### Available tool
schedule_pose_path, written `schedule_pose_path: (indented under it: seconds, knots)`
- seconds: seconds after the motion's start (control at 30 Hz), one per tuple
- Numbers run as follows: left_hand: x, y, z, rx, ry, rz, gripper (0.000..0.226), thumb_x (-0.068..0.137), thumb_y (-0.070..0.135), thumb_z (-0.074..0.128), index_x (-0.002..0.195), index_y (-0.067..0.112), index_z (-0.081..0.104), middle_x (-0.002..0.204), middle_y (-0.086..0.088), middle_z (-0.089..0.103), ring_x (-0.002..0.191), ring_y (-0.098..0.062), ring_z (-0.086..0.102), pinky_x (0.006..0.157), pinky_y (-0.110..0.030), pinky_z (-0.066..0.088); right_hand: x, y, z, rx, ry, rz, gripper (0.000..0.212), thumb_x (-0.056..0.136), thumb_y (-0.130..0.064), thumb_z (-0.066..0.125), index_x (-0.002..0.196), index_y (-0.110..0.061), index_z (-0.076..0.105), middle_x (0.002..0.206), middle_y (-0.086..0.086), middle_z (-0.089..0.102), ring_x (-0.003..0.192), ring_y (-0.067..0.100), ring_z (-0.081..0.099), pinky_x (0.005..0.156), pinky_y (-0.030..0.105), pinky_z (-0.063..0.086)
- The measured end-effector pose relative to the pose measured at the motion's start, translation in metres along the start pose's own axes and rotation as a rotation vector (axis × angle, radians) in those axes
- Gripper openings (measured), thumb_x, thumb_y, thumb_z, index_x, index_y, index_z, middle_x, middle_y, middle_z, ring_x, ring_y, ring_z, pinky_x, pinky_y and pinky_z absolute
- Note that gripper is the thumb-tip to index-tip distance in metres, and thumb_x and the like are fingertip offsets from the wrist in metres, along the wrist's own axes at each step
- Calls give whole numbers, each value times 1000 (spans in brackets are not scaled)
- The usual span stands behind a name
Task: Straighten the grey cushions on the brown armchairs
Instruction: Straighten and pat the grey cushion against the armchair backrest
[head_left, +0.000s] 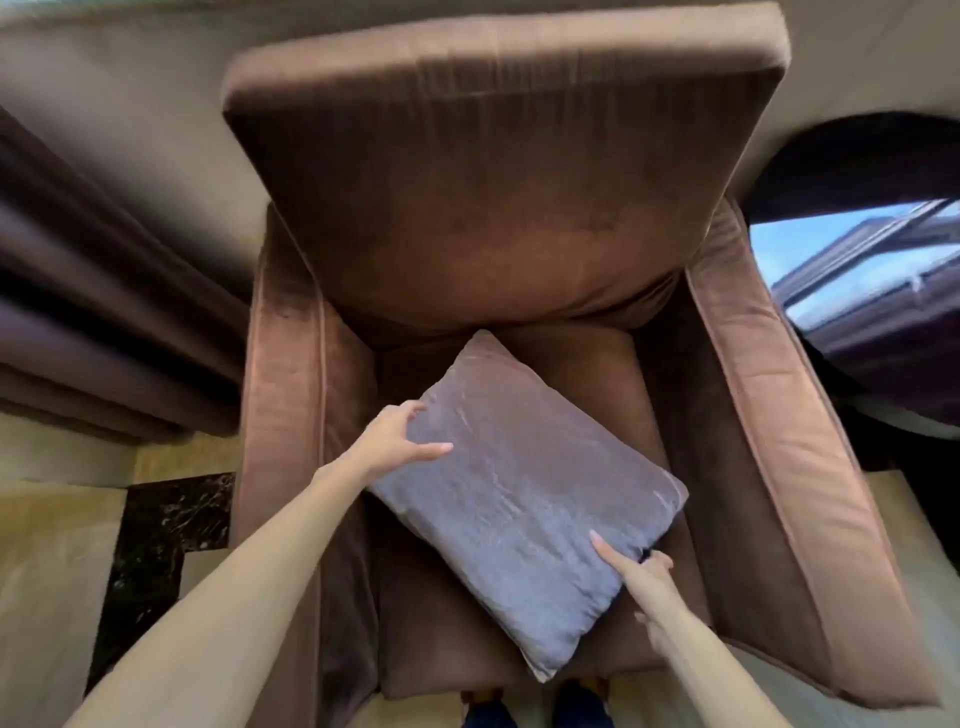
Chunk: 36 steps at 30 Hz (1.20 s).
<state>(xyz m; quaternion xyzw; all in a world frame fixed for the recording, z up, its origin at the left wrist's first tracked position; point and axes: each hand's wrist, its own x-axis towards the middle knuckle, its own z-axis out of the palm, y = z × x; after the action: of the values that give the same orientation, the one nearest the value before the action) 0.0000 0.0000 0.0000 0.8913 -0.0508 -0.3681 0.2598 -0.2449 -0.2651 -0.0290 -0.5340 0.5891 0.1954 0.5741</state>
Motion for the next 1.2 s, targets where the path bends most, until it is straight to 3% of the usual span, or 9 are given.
schedule_pose_path:
  seconds: [0.1,0.3,0.43,0.57,0.63,0.77,0.97,1.1,1.2]
  knots:
    - [65,-8,17,32,-28,-55,116,59,72,80,154,28,29,157,-8,30,146,-31,31,119,-48,32,82,25,11,12,24,16,166,11,-78,87,148,-8,23,148,12,40,136,34,46,114,50,41]
    - [144,-36,54,114,-51,-90,142,51,67,86,159,33,1,165,-7,16,150,-36,19,122,-53,23,153,43,36,193,18,-24,144,15,-58,100,138,-9,44,134,6,58,117,24,62,106,48,50]
    - [149,-56,65,-57,-34,-62,144,31,76,86,152,44,16,153,-2,39,141,-29,38,116,-53,34,144,38,37,261,47,-101,137,15,-54,97,132,-8,42,112,-8,51,113,22,59,105,44,50]
    - [128,-45,55,-173,-12,-49,128,36,63,92,147,42,30,145,5,41,135,-22,42,114,-54,36,106,23,31,276,64,-163,139,10,-64,93,126,-15,35,117,1,59,105,19,62,99,43,51]
    - [109,-33,44,-229,5,-4,123,41,58,94,146,40,31,146,8,41,134,-19,43,115,-51,37,85,7,26,262,43,-219,137,9,-66,92,123,-16,34,113,-2,57,100,12,60,92,39,49]
    - [70,-21,21,-484,116,-16,127,57,41,96,156,29,16,144,13,34,129,-10,40,110,-34,36,65,-38,9,230,20,-370,94,54,-24,98,124,-22,35,126,1,56,111,18,62,88,38,52]
    - [48,-10,-23,-859,227,22,124,35,60,95,141,32,38,133,9,60,123,-14,60,92,-33,51,59,-154,-5,207,-71,-618,107,43,-50,96,130,-32,34,134,-9,56,123,10,58,103,42,49]
    - [57,3,-41,-904,228,-19,118,42,47,95,138,47,26,138,17,54,124,-12,54,89,-43,53,74,-226,6,140,-82,-728,112,43,-58,95,133,-25,37,136,-2,58,123,12,59,106,42,49]
    - [73,1,-50,-899,177,-127,124,43,55,93,146,39,25,145,13,49,131,-21,49,97,-55,48,89,-259,15,82,-138,-707,122,42,-58,95,140,-22,33,139,-3,56,120,12,60,105,45,49]
